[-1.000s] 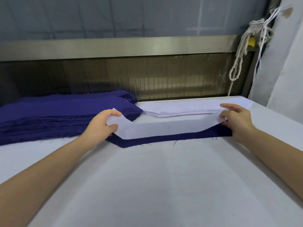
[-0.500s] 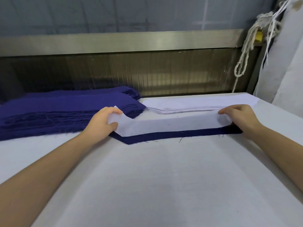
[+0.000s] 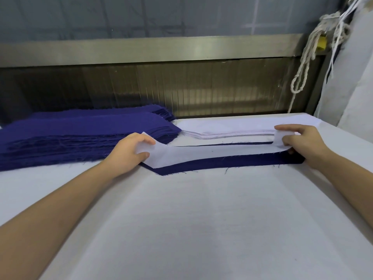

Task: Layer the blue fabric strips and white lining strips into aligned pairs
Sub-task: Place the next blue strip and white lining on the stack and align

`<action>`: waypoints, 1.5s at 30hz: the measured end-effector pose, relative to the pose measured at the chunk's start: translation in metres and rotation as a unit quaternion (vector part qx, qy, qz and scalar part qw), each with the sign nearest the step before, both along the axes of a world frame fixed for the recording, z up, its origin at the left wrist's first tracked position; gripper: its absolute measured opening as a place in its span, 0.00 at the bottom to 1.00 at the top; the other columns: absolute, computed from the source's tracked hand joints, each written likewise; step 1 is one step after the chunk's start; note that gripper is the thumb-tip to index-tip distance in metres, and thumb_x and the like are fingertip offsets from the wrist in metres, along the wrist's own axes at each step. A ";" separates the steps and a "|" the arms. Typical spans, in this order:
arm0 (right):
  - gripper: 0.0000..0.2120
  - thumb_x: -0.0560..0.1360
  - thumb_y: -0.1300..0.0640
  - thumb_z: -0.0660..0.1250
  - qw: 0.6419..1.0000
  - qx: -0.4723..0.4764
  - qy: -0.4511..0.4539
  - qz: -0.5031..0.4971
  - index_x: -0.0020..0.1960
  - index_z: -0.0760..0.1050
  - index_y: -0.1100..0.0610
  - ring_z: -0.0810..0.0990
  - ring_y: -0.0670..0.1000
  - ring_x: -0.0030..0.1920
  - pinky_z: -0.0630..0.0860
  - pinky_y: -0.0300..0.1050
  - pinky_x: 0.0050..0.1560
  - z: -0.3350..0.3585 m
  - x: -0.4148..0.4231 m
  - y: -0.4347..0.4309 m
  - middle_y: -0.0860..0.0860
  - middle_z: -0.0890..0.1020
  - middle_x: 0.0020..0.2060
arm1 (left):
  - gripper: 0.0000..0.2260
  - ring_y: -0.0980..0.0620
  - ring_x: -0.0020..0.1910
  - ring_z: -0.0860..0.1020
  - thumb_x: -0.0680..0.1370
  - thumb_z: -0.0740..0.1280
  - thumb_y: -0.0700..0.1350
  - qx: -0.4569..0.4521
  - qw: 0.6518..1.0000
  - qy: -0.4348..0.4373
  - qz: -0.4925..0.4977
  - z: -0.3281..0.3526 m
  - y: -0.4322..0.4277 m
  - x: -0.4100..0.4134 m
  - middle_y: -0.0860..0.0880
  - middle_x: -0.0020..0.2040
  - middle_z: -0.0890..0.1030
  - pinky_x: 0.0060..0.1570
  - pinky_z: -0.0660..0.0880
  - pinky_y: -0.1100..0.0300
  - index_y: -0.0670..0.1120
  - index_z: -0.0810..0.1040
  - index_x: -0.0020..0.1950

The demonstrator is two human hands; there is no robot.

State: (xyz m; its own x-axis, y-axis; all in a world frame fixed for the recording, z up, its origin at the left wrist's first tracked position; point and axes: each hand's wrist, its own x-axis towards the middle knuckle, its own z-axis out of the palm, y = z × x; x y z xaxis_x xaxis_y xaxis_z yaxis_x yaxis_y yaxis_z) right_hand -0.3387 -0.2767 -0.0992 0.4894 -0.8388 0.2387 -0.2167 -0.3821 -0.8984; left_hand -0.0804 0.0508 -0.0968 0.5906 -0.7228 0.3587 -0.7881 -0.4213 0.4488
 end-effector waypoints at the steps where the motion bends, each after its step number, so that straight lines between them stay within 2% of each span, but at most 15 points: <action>1: 0.18 0.70 0.70 0.61 1.000 -0.004 0.006 -0.005 0.51 0.79 0.51 0.70 0.53 0.26 0.68 0.30 0.21 0.000 0.000 0.000 0.52 0.75 0.31 | 0.14 0.59 0.54 0.67 0.75 0.68 0.36 -0.001 1.000 -0.001 -0.003 0.000 0.000 0.000 0.55 0.56 0.73 0.49 0.61 0.70 0.50 0.77 0.58; 4: 0.15 0.71 0.68 0.61 0.999 -0.021 0.025 -0.021 0.50 0.80 0.52 0.73 0.51 0.27 0.70 0.30 0.24 -0.002 0.000 -0.002 0.50 0.78 0.34 | 0.13 0.59 0.53 0.68 0.75 0.68 0.36 0.004 1.000 -0.004 -0.021 0.001 0.001 0.000 0.57 0.54 0.73 0.48 0.62 0.70 0.51 0.78 0.56; 7: 0.10 0.73 0.65 0.64 0.998 -0.044 0.033 -0.041 0.47 0.80 0.54 0.74 0.48 0.32 0.70 0.35 0.32 -0.004 0.000 -0.005 0.50 0.79 0.43 | 0.13 0.58 0.53 0.70 0.75 0.69 0.36 -0.002 0.999 0.008 -0.037 0.002 0.003 0.000 0.58 0.52 0.74 0.45 0.64 0.71 0.54 0.78 0.53; 9: 0.08 0.73 0.65 0.65 0.996 -0.060 0.035 -0.051 0.46 0.80 0.54 0.75 0.51 0.34 0.69 0.38 0.35 -0.004 -0.001 -0.007 0.51 0.80 0.46 | 0.13 0.58 0.52 0.70 0.75 0.69 0.37 -0.009 0.999 0.021 -0.040 0.003 0.004 0.001 0.59 0.51 0.74 0.46 0.65 0.69 0.55 0.78 0.52; 13: 0.12 0.73 0.65 0.65 0.991 -0.098 0.055 -0.077 0.55 0.79 0.57 0.73 0.51 0.50 0.67 0.41 0.50 -0.003 -0.003 -0.009 0.52 0.78 0.53 | 0.14 0.56 0.52 0.71 0.74 0.70 0.38 -0.027 0.998 0.054 -0.031 0.003 0.003 0.001 0.60 0.51 0.73 0.50 0.67 0.61 0.56 0.78 0.52; 15: 0.15 0.73 0.66 0.65 0.988 -0.114 0.068 -0.081 0.58 0.78 0.59 0.74 0.54 0.55 0.66 0.41 0.52 -0.002 -0.003 -0.008 0.54 0.77 0.58 | 0.14 0.55 0.51 0.72 0.74 0.70 0.38 -0.044 0.995 0.085 -0.025 0.004 0.001 0.000 0.59 0.52 0.73 0.49 0.69 0.60 0.57 0.78 0.52; 18: 0.17 0.73 0.68 0.64 0.986 -0.122 0.084 -0.082 0.61 0.76 0.60 0.73 0.58 0.61 0.66 0.41 0.54 -0.001 -0.003 -0.006 0.57 0.76 0.62 | 0.15 0.59 0.51 0.73 0.74 0.70 0.38 -0.074 0.988 0.128 -0.034 0.007 0.000 -0.002 0.63 0.51 0.74 0.49 0.70 0.61 0.60 0.77 0.49; 23: 0.18 0.74 0.70 0.61 0.980 -0.135 0.118 -0.089 0.62 0.75 0.62 0.73 0.60 0.61 0.67 0.42 0.53 0.000 -0.002 -0.005 0.58 0.75 0.63 | 0.14 0.57 0.51 0.73 0.74 0.70 0.38 -0.051 0.990 0.129 -0.038 0.006 -0.001 -0.004 0.61 0.52 0.74 0.50 0.70 0.60 0.57 0.78 0.52; 25: 0.18 0.73 0.70 0.62 0.977 -0.142 0.136 -0.086 0.62 0.75 0.61 0.73 0.60 0.60 0.67 0.42 0.53 -0.001 -0.003 -0.005 0.58 0.75 0.63 | 0.14 0.59 0.50 0.72 0.73 0.70 0.38 -0.034 0.993 0.107 -0.038 0.004 0.000 -0.004 0.62 0.51 0.73 0.49 0.68 0.62 0.56 0.78 0.53; 29: 0.16 0.74 0.68 0.63 0.970 -0.163 0.164 -0.074 0.61 0.76 0.62 0.75 0.60 0.57 0.67 0.42 0.52 -0.003 -0.002 -0.004 0.59 0.77 0.61 | 0.14 0.59 0.51 0.71 0.73 0.70 0.38 0.015 0.998 0.045 -0.038 0.003 0.000 -0.005 0.58 0.52 0.74 0.47 0.64 0.71 0.53 0.79 0.56; 33: 0.17 0.73 0.67 0.64 0.967 -0.175 0.167 -0.075 0.62 0.75 0.62 0.74 0.60 0.58 0.69 0.46 0.55 -0.002 -0.002 -0.004 0.59 0.75 0.62 | 0.14 0.58 0.52 0.71 0.73 0.71 0.39 0.037 0.998 0.023 -0.044 0.003 0.000 -0.005 0.57 0.52 0.75 0.46 0.63 0.80 0.52 0.79 0.57; 37: 0.20 0.72 0.66 0.66 0.965 -0.186 0.172 -0.075 0.63 0.73 0.62 0.72 0.60 0.61 0.69 0.52 0.62 -0.001 -0.003 -0.003 0.58 0.74 0.64 | 0.14 0.58 0.52 0.70 0.74 0.70 0.40 0.042 0.998 0.014 -0.045 0.002 0.000 -0.004 0.57 0.52 0.75 0.46 0.63 0.80 0.53 0.79 0.57; 45: 0.20 0.71 0.69 0.66 0.957 -0.204 0.195 -0.067 0.63 0.74 0.64 0.71 0.62 0.63 0.66 0.51 0.64 -0.001 -0.002 -0.003 0.61 0.73 0.64 | 0.14 0.59 0.53 0.71 0.73 0.71 0.42 0.046 0.997 -0.003 -0.058 0.000 -0.001 -0.003 0.58 0.53 0.75 0.48 0.64 0.76 0.53 0.79 0.56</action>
